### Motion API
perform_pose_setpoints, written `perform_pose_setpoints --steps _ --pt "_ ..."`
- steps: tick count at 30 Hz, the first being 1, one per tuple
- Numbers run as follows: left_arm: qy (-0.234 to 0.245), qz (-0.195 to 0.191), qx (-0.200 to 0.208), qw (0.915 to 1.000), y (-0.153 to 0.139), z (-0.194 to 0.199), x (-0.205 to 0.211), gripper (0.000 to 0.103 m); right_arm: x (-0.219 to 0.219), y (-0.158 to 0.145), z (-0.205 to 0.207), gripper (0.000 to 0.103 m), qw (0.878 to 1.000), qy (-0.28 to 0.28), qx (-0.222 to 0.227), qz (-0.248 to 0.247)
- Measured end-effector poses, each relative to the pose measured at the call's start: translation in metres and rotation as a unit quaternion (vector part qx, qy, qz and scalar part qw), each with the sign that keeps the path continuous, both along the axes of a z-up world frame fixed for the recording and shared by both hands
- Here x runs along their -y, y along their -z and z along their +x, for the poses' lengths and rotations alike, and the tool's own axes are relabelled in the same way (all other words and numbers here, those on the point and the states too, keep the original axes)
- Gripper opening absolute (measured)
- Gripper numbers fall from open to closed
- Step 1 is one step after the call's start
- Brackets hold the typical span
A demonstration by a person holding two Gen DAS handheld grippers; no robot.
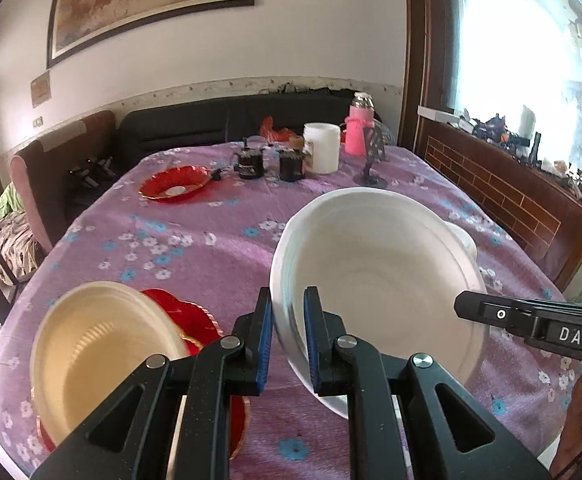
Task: Organize plates and bowls
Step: 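Carry the large white bowl over the red plate stack with both tools, then lower the large white bowl into the beige bowl on the stack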
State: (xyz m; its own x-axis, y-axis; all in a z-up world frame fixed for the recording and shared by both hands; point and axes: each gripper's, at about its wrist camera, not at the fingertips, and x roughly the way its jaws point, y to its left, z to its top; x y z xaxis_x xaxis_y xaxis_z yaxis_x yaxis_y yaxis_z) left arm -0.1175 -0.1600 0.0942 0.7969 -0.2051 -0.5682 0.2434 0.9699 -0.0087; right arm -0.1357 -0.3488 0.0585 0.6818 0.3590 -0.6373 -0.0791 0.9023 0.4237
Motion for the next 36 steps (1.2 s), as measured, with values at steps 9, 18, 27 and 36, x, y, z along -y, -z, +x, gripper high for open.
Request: perform_pose_setpoints --steps 9,18,27,36 --pt "-0.035 -0.019 0.008 0.9992 -0.015 -0.016 -0.051 0.017 -0.044 -0.029 0.003 0.013 0.998 -0.046 0.031 -0.001" --pt "-0.084 -0.029 0.018 0.9959 -0.023 -0.036 -0.108 0.017 -0.103 -0.045 0.008 0.013 0.993 -0.104 0.051 -0.002" --pt "-0.125 -0.036 -0.002 0.9915 -0.009 -0.056 -0.157 0.017 -0.155 -0.031 0.015 0.013 0.986 -0.164 0.029 0.002" --pt "-0.146 -0.039 -0.016 0.9883 0.004 -0.055 -0.176 0.017 -0.178 -0.016 0.021 0.014 0.982 -0.188 0.010 -0.001"
